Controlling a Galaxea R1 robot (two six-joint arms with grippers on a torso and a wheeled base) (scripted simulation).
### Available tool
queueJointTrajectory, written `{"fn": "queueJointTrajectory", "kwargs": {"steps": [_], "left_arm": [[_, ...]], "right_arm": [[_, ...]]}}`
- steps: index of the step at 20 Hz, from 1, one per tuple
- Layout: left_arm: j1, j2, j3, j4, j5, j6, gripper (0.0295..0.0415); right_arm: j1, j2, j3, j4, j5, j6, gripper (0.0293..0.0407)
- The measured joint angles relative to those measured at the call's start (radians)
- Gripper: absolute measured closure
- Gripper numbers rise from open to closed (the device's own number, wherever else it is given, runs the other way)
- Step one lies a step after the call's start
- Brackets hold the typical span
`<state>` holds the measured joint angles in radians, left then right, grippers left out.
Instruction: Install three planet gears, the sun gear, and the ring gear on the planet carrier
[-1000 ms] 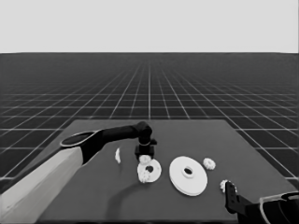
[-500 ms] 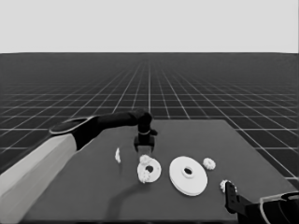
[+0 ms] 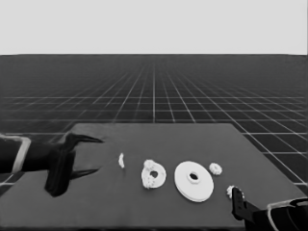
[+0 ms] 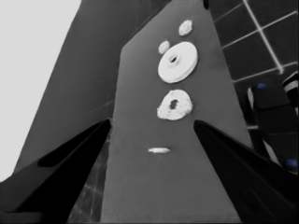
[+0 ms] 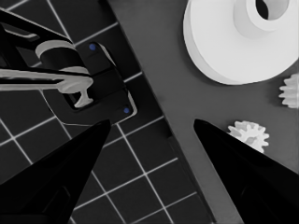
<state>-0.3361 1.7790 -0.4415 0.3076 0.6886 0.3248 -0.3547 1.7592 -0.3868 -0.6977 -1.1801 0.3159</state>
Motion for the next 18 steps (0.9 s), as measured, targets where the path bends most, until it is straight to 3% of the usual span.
{"fn": "queueJointTrajectory", "kwargs": {"steps": [2, 3, 4, 7, 12, 14, 18], "left_arm": [[-0.004, -0.016, 0.016, 0.002, -0.008, 0.017, 0.0326], [-0.005, -0.019, 0.019, 0.002, -0.01, 0.021, 0.0326], [-0.005, -0.021, 0.021, 0.002, -0.011, 0.023, 0.0326], [-0.006, -0.024, 0.023, 0.002, -0.012, 0.025, 0.0326], [-0.006, -0.024, 0.024, 0.003, -0.012, 0.026, 0.0326], [-0.006, -0.024, 0.024, 0.003, -0.012, 0.026, 0.0326], [-0.006, -0.024, 0.024, 0.003, -0.012, 0.026, 0.0326]], "right_arm": [[0.0, 0.0, 0.0, 0.0, 0.0, 0.0, 0.0315], [0.29, 0.13, -0.282, 0.398, -0.07, 0.255, 0.0304], [0.367, 0.258, -0.573, 0.5, -0.141, 0.364, 0.0307], [0.375, 0.466, -1.013, 0.563, -0.241, 0.437, 0.0314], [0.373, 0.536, -1.158, 0.575, -0.265, 0.435, 0.0315], [0.246, 0.577, -1.24, 0.494, -0.168, 0.411, 0.0315], [0.188, 0.611, -1.306, 0.465, -0.119, 0.39, 0.0315]]}}
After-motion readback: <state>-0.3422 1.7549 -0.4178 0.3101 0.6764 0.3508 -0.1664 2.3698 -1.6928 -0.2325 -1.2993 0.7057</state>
